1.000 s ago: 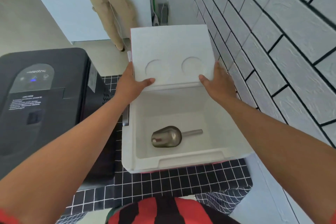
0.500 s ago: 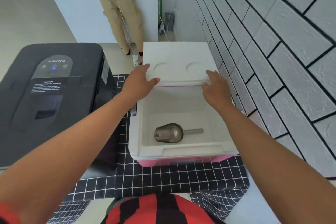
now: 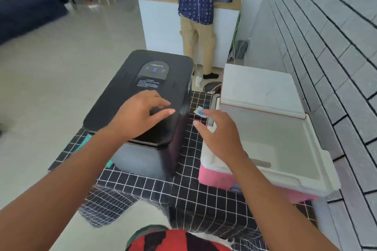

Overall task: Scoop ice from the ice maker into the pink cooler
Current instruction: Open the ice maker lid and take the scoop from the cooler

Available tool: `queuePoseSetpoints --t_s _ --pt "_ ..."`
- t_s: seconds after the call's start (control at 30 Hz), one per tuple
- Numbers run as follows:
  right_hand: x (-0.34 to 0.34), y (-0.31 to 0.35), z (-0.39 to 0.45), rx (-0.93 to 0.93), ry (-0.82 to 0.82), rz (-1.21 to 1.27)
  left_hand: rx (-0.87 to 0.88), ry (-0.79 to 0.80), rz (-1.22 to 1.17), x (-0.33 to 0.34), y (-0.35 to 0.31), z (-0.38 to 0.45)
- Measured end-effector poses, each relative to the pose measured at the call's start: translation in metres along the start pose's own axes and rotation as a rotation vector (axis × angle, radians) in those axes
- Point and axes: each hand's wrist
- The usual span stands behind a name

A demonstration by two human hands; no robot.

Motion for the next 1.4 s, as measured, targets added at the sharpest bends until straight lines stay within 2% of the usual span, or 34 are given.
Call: queuePoseSetpoints --t_s 0.1,0.3,0.37,0.5,0.6,0.8,0.87,1.0,1.07,1.27,1.4 --pt "0.025 0.027 -0.009 -0.002 0.075 0.066 -0.112 -0.121 0.044 -0.031 0.042 -0.032" --pt "0.066 0.063 -0.024 0.136 0.161 0.238 -0.273 -0.176 0.044 -0.066 0.108 -0.086" --pt "0.076 0.073 -0.029 0.180 0.142 0.301 -0.290 -0.143 -0.064 -0.071 0.127 -0.100" --pt "0.084 0.085 -0.036 0.124 0.079 0.297 -0.284 0.100 -0.254 -0.076 0.159 -0.115" --pt "0.088 0.086 -0.038 0.138 0.073 0.271 -0.236 0.127 -0.293 -0.075 0.175 -0.115" --pt "0.087 0.093 -0.044 0.221 0.026 0.298 -0.141 0.028 -0.351 -0.076 0.178 -0.108" --pt "0.088 0.098 -0.046 0.231 -0.061 0.353 -0.127 -0.040 -0.381 -0.078 0.175 -0.104" --pt "0.086 0.120 -0.033 0.240 -0.307 0.406 -0.101 -0.301 -0.495 -0.077 0.162 -0.084" --pt "0.082 0.131 -0.017 0.222 -0.371 0.423 -0.118 -0.364 -0.522 -0.076 0.159 -0.069" --pt "0.071 0.152 0.038 0.252 -0.467 0.476 -0.217 -0.439 -0.424 -0.065 0.160 -0.015" --pt "0.069 0.146 0.073 0.281 -0.420 0.538 -0.289 -0.476 -0.487 -0.055 0.155 0.012"
Point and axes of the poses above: each hand's wrist, its own z-axis towards the middle knuckle, its own x-axis out of the palm, y = z × x, and after that the axes turned 7 degrees about -z, right-handed
